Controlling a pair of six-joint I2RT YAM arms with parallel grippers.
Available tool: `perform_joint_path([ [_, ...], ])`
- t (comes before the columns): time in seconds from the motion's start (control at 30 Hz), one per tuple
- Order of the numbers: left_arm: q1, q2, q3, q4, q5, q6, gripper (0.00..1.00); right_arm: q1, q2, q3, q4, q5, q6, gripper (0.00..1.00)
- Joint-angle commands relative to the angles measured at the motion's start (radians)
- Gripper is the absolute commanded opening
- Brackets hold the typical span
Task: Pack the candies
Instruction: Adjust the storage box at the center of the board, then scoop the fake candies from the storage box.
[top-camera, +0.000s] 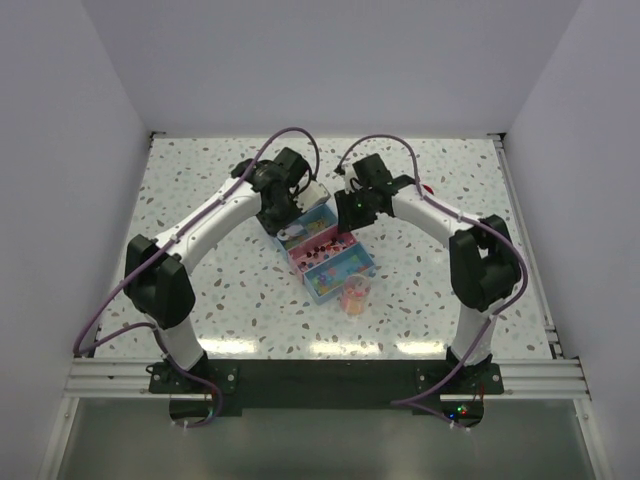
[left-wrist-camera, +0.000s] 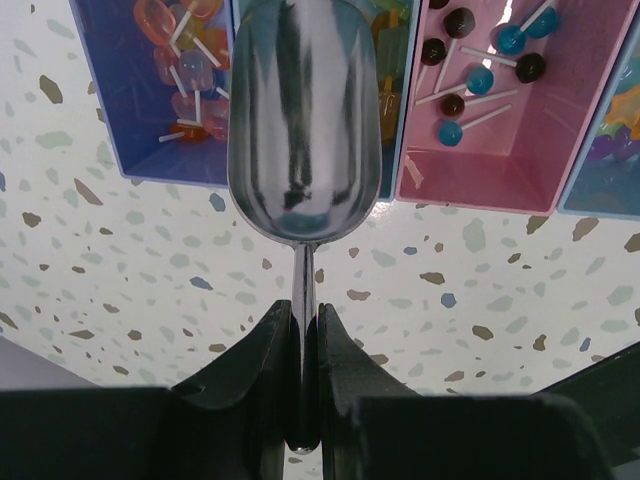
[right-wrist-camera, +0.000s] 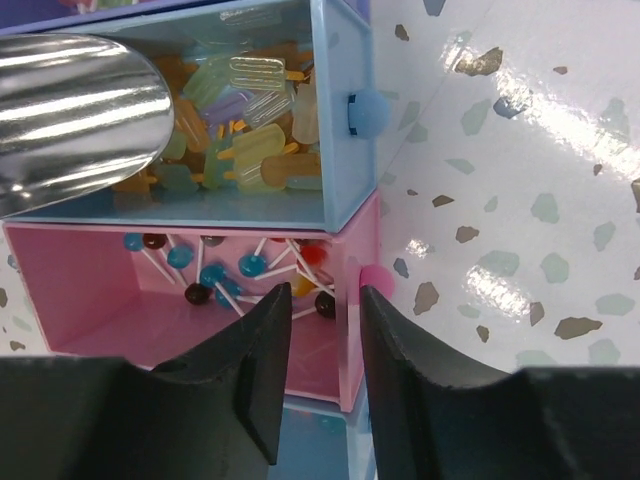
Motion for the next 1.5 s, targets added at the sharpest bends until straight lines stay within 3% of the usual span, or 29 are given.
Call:
perform_joint_path([
  [0.0,0.008,-0.038,-0.008,0.003,-0.036,-0.003,0.00,0.015,0.023,-0.014,0.028,0.031,-0.035,0.36],
  [0.2,0.010,-0.096,-0.063,0.003,-0.042,0.008,0.00,0.047,0.018,-0.042,0.046,0.071,-0.043,0.10],
  [0.33,0.011,-0.147,-0.103,-0.002,-0.035,0.034,0.00,0.081,-0.011,-0.067,0.052,0.102,-0.046,0.00],
  [0.87,0.011,-0.311,-0.264,-0.046,-0.078,0.126,0.00,0.234,-0.105,-0.128,0.104,0.282,0.074,0.00],
  [1.17,-0.009,-0.265,-0.221,-0.087,-0.124,0.169,0.00,0.250,-0.114,-0.131,0.107,0.343,0.082,0.00],
  [1.47,-0.055,-0.178,-0.160,-0.118,-0.176,0.169,0.00,0.256,-0.118,-0.140,0.130,0.309,0.066,0.00],
])
